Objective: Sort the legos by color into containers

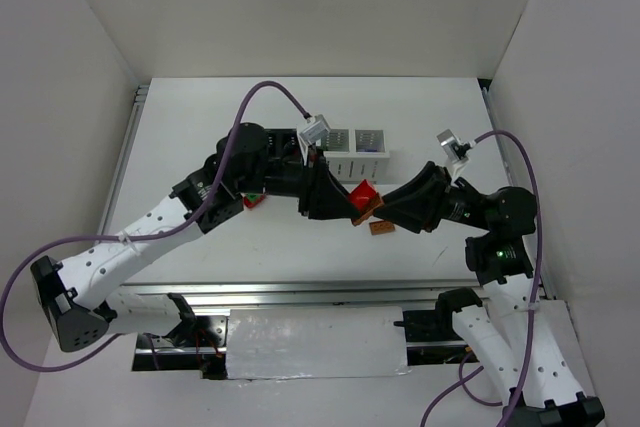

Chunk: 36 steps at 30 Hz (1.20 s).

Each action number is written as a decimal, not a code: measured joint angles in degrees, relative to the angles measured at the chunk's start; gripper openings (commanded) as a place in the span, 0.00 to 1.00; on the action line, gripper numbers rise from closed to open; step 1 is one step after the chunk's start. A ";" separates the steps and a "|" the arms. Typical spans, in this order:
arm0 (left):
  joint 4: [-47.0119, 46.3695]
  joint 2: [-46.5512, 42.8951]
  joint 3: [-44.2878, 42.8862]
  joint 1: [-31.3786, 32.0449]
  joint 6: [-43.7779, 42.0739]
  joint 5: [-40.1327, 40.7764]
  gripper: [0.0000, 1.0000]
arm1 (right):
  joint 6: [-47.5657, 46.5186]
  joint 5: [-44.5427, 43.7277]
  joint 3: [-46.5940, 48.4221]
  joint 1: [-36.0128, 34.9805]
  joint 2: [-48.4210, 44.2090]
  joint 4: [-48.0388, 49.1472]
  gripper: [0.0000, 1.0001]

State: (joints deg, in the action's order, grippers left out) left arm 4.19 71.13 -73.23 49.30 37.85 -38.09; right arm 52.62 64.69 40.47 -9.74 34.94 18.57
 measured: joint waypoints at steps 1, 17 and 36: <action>-0.07 0.00 0.15 -0.74 0.17 -0.35 0.00 | -1.31 0.02 0.02 -0.02 0.02 -0.92 0.00; 14.19 -0.17 -0.04 -13.44 -1.40 22.23 0.00 | -13.46 -7.93 0.20 -0.02 1.86 -14.40 0.00; 17.79 29.09 -13.38 -21.90 -7.93 36.79 0.31 | -20.55 -14.99 6.49 -0.52 1.36 -29.44 0.00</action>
State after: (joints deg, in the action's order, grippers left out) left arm 21.98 100.22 -86.61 27.40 29.91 -1.30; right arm 32.08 49.69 46.96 -10.26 36.29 -10.87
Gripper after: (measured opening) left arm 0.476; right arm 0.377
